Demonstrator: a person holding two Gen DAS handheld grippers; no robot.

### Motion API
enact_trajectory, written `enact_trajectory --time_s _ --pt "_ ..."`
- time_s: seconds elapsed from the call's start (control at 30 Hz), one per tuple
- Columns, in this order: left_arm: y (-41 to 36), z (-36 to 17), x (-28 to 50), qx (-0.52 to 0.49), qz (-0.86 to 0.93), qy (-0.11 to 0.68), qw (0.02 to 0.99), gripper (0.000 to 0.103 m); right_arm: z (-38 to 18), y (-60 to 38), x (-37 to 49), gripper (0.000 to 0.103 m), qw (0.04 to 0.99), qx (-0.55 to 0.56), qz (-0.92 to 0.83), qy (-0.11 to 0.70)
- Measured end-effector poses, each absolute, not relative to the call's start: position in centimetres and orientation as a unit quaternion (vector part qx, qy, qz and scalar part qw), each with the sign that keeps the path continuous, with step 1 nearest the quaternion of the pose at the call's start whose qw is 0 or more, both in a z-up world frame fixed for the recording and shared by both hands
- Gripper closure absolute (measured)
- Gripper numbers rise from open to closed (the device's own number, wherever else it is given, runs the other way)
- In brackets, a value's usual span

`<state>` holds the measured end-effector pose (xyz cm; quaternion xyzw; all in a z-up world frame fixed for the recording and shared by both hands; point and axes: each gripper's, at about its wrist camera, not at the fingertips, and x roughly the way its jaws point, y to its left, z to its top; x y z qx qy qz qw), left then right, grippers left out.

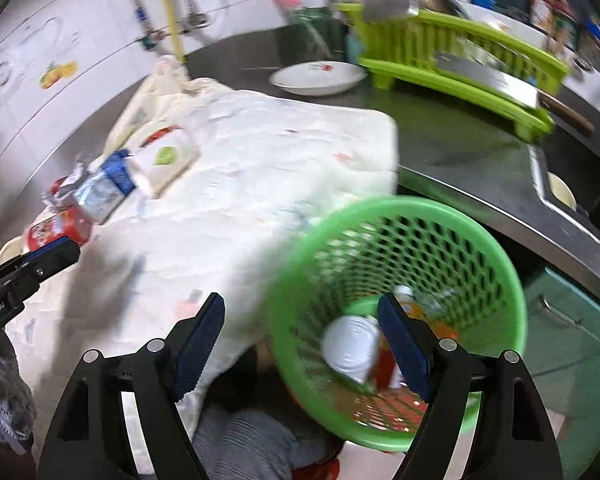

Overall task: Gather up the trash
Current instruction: 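Move both tools back over the remaining trash on the cloth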

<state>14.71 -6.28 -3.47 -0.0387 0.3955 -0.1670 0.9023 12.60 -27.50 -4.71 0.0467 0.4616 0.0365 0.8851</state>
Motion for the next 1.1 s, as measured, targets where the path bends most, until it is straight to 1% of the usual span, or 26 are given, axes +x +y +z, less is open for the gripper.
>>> enact_trajectory --time_s 0.37,0.43,0.47,0.57,0.63,0.7,0.73,0.77,0.8,0.97,1.1 --pt "6.0 -1.2 13.1 -0.078 -0.060 0.360 0.928 0.081 -3.3 -18.8 15.4 0.027 0.885 0.013 0.101 0.454" --pt "7.7 -1.2 13.1 -0.082 -0.049 0.355 0.930 0.079 -3.1 -17.7 16.1 0.027 0.884 0.011 0.108 0.455" --pt "8.6 -1.2 13.3 -0.084 -0.041 0.353 0.931 0.074 -3.0 -17.2 16.5 0.027 0.883 0.011 0.113 0.456" --pt "10.6 -1.4 14.0 -0.093 -0.034 0.354 0.930 0.072 -2.6 -15.9 17.6 0.027 0.882 0.007 0.118 0.455" --pt "11.6 -1.6 14.7 -0.091 -0.030 0.356 0.929 0.065 -2.5 -15.2 18.4 0.027 0.881 0.009 0.120 0.457" --pt "12.8 -1.9 15.7 -0.099 -0.041 0.361 0.926 0.047 -2.4 -14.6 19.6 0.027 0.878 0.017 0.121 0.463" --pt "13.2 -2.1 16.1 -0.104 -0.056 0.365 0.924 0.042 -2.3 -14.4 20.3 0.027 0.877 0.023 0.120 0.465" --pt "13.6 -2.3 16.6 -0.106 -0.073 0.370 0.920 0.032 -2.2 -14.1 21.0 0.027 0.876 0.028 0.117 0.467" --pt "13.8 -2.4 17.1 -0.098 -0.073 0.373 0.920 0.030 -2.2 -14.0 21.6 0.027 0.875 0.031 0.116 0.469" --pt "13.8 -3.2 19.4 -0.055 -0.097 0.393 0.913 0.027 -2.1 -12.6 24.9 0.027 0.873 0.027 0.099 0.476" --pt "13.3 -4.0 21.2 -0.022 -0.128 0.409 0.903 0.026 -2.6 -12.0 27.1 0.027 0.869 0.038 0.091 0.486"
